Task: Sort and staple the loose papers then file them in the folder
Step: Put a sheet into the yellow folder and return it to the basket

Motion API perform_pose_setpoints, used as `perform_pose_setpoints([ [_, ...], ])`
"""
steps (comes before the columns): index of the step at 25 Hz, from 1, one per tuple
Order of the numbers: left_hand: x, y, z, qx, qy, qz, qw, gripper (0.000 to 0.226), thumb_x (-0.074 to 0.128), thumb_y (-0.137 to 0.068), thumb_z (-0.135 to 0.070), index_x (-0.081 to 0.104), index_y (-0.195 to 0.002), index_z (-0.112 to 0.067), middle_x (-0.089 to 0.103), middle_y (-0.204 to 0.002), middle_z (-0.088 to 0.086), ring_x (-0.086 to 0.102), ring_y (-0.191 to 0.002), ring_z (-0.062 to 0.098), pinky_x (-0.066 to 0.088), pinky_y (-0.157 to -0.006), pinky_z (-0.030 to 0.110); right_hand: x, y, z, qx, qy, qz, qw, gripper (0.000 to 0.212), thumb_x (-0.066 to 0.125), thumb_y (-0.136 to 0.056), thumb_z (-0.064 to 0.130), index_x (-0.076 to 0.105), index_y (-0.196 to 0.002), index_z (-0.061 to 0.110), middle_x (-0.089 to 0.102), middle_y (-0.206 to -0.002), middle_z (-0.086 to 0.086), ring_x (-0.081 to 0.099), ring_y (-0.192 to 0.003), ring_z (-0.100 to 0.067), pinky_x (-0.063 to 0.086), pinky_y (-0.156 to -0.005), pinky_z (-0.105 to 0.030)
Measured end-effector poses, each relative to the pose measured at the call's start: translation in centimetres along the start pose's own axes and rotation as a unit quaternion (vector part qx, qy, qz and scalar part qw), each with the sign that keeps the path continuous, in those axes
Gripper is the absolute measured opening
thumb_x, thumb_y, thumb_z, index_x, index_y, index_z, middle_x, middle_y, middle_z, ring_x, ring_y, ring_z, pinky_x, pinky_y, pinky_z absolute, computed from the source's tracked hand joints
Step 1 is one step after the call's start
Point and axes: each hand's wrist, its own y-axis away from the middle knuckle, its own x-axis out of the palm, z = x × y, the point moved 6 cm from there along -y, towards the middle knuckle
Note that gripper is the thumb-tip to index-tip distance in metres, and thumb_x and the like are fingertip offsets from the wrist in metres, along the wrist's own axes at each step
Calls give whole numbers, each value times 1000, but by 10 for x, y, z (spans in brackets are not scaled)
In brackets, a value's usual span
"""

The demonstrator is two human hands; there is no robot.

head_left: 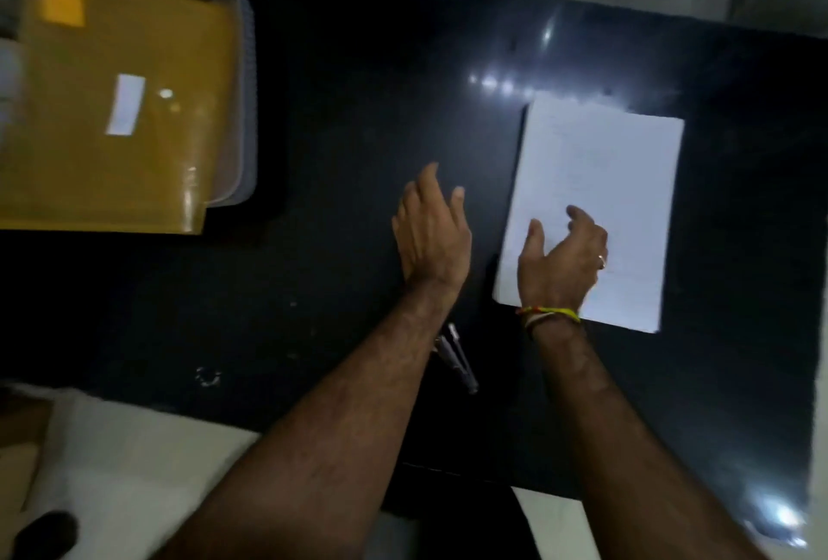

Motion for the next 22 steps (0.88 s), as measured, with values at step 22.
perform_pose_setpoints([
  [22, -232, -150, 288, -303, -132, -68, 941, 89, 62, -74, -65, 28, -145, -25, 40, -143, 11, 39, -129, 31, 27, -104, 50, 199, 106, 250, -54, 139, 220, 964, 30, 41, -98, 21, 53, -124, 12, 63, -116, -21, 60, -105, -41, 49, -82, -41],
])
